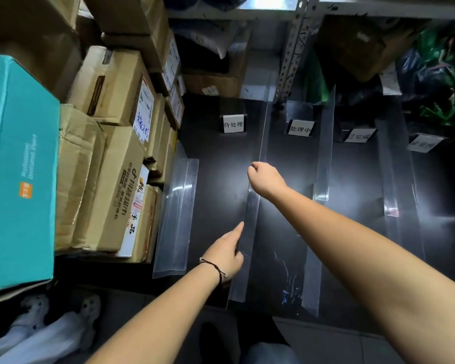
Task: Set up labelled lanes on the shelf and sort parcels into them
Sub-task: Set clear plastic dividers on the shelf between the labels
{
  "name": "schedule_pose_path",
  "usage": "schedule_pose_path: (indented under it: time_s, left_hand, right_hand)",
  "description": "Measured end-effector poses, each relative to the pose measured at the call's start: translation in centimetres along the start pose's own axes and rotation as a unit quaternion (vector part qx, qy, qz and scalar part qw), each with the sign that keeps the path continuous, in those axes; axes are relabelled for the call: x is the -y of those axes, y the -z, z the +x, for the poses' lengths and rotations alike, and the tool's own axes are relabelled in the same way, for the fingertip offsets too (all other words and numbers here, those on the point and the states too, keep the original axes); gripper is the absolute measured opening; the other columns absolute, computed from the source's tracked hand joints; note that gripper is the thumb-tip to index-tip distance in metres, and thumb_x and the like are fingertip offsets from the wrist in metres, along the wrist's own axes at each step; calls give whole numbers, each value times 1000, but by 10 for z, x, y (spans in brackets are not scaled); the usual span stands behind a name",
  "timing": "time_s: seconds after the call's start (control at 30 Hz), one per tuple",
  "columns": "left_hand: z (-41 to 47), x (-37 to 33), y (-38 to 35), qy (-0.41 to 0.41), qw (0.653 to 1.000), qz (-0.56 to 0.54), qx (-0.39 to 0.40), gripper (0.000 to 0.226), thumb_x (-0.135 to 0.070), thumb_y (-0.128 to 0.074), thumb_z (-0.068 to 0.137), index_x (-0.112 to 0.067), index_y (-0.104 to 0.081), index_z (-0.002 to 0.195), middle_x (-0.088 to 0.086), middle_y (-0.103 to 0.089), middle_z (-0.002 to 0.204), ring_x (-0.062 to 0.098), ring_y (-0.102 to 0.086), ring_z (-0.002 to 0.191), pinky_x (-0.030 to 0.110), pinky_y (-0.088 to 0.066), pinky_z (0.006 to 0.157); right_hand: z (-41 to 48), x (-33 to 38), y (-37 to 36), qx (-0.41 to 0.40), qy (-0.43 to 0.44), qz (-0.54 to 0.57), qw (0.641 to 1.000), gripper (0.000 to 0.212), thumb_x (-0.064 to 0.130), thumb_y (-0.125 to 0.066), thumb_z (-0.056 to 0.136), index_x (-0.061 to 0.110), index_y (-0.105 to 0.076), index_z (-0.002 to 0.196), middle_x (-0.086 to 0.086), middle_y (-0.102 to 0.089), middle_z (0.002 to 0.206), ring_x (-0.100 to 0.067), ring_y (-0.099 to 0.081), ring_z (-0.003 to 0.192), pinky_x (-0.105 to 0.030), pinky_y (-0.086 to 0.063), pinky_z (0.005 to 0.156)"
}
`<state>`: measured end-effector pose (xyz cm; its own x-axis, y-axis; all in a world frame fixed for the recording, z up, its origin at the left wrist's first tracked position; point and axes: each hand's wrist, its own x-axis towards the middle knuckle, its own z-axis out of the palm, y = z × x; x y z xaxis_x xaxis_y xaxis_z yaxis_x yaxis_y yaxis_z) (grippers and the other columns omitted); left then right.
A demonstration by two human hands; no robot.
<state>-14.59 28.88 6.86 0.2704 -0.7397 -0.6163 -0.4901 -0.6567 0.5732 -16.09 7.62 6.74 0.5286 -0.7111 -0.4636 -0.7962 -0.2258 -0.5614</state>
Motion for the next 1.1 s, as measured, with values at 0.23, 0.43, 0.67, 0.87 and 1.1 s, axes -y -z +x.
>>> schedule_pose_path:
  time_s: [0.23,0.43,0.67,0.87,1.1]
  left_hand:
    - [-10,11,18,0,988,-14,-151,55,-18,-48,98,-22,-35,152,-2,-38,154,18,-38,139,34,-37,112]
    - [-29,48,49,4,915,89,-394,44,-11,-59,74,-10,-65,118,10,-61,129,35,-52,125,51,-46,100]
    - [-33,70,63,135,928,73,-340,73,-21,-59,91,-7,-26,154,14,-15,165,32,-18,150,42,-22,117]
    - [-39,78,47,213,955,16,-206,78,-23,-50,99,-3,-1,156,19,-32,154,37,-38,138,41,-33,109]
    - [-60,110,41,179,969,79,-150,29,-16,-47,98,-6,-54,124,17,-49,131,35,-55,119,37,-45,98]
  right_hand:
    - [-21,16,-1,-31,-21,43,998,45,26,-39,100,13,-37,143,-11,-51,139,-31,-53,116,-39,-44,87]
    - [-52,64,-29,-55,22,122,991,41,25,-43,98,16,-47,137,-6,-53,134,-25,-57,107,-35,-44,82]
    - [-95,95,-90,135,40,69,988,29,24,-49,94,8,-65,113,-12,-70,108,-28,-65,97,-40,-54,88]
    - [-125,81,-115,139,8,72,988,28,20,-48,94,5,-66,110,-10,-69,99,-27,-64,90,-34,-50,80]
    - [-158,66,-132,125,-34,89,988,31,32,-46,87,16,-64,106,-6,-67,94,-21,-60,80,-42,-54,77]
